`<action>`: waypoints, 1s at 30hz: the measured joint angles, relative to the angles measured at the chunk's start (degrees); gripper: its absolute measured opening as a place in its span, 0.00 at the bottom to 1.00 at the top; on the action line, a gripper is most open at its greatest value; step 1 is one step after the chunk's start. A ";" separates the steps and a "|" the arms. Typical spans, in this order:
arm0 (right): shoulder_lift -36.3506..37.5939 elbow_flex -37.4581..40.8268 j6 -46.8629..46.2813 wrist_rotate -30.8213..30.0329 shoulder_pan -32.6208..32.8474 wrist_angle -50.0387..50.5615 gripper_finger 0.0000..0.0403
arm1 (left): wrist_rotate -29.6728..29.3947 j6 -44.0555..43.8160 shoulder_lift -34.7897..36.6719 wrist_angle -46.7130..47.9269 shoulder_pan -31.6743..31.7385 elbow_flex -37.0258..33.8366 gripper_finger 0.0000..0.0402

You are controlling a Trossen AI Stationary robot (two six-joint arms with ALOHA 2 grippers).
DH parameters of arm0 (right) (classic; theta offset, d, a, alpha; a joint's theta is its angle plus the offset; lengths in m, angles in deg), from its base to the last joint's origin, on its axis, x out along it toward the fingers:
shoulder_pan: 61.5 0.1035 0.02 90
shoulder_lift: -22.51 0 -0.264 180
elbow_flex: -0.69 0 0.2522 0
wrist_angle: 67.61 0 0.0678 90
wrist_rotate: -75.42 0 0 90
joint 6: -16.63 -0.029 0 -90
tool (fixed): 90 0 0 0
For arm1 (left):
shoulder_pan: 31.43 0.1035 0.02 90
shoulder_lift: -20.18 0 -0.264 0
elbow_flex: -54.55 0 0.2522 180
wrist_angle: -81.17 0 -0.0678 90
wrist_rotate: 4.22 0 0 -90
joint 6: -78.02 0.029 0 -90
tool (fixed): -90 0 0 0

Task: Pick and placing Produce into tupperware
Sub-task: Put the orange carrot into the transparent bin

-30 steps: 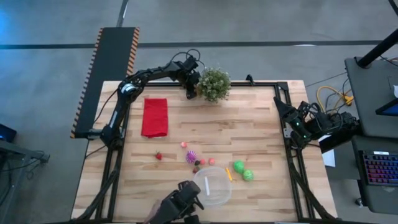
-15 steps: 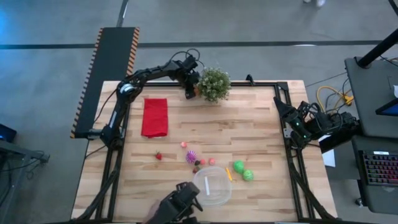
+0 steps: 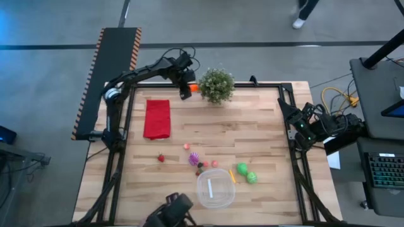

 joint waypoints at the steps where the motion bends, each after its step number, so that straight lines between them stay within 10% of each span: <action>1: 0.00 0.00 0.23 0.02 0.01 0.02 0.62 | -0.12 -0.99 1.70 -0.10 -0.04 -1.88 0.31; 15: 0.00 0.00 0.79 0.70 0.00 0.31 0.62 | -2.23 -16.13 26.24 -5.70 -8.42 -25.43 0.31; 30: -0.02 -0.02 -4.04 6.93 0.02 3.57 0.62 | -6.44 -32.85 30.27 0.03 -28.95 -19.51 0.31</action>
